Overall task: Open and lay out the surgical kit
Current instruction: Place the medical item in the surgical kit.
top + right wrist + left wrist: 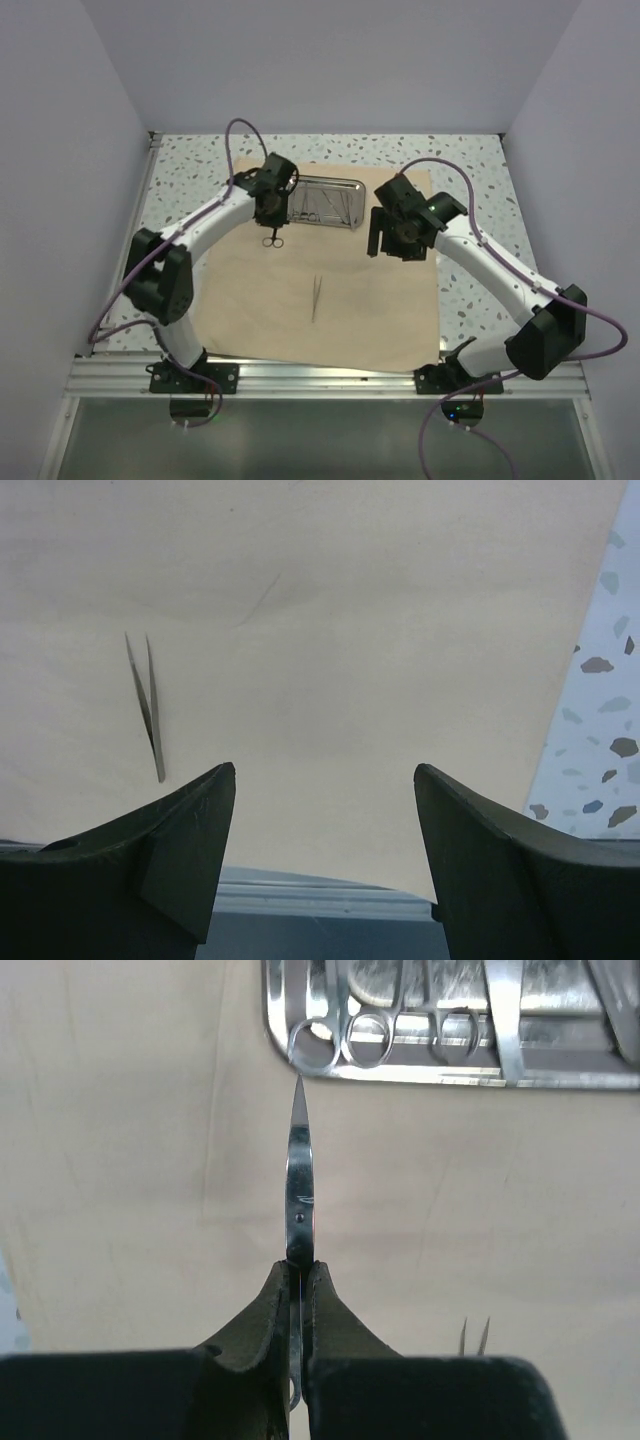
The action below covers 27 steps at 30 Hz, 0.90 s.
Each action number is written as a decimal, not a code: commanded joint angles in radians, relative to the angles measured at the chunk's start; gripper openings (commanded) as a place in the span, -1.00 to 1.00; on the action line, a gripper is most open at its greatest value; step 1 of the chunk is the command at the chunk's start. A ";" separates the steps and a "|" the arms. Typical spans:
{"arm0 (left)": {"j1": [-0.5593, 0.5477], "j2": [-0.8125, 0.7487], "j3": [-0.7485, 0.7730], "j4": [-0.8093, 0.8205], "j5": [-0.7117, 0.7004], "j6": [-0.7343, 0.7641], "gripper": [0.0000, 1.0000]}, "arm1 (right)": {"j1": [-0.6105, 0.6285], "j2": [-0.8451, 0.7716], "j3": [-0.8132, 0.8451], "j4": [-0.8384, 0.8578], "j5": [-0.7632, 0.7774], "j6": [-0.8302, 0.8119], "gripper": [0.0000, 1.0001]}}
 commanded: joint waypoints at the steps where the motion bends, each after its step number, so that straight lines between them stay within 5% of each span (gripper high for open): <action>1: -0.012 -0.257 -0.243 0.105 -0.003 -0.060 -1.00 | -0.005 -0.080 -0.041 0.006 0.002 0.011 0.52; 5: -0.023 -0.450 -0.545 0.195 0.029 -0.082 -1.00 | -0.003 -0.132 -0.119 0.003 0.002 0.012 0.52; 10: -0.035 -0.542 -0.703 0.257 0.058 -0.105 -1.00 | -0.005 -0.177 -0.174 0.006 0.002 0.021 0.52; 12: -0.035 -0.548 -0.730 0.263 0.054 -0.105 -0.77 | -0.005 -0.190 -0.187 0.003 -0.001 0.026 0.52; 14: -0.035 -0.548 -0.719 0.246 0.040 -0.097 -0.30 | -0.003 -0.197 -0.187 -0.001 0.000 0.028 0.52; 17: -0.035 -0.548 -0.644 0.205 0.015 -0.077 0.04 | -0.003 -0.204 -0.179 -0.015 0.017 0.031 0.52; 27: -0.026 -0.225 -0.198 0.205 -0.035 0.047 -0.01 | -0.005 -0.229 -0.184 -0.040 0.051 0.035 0.53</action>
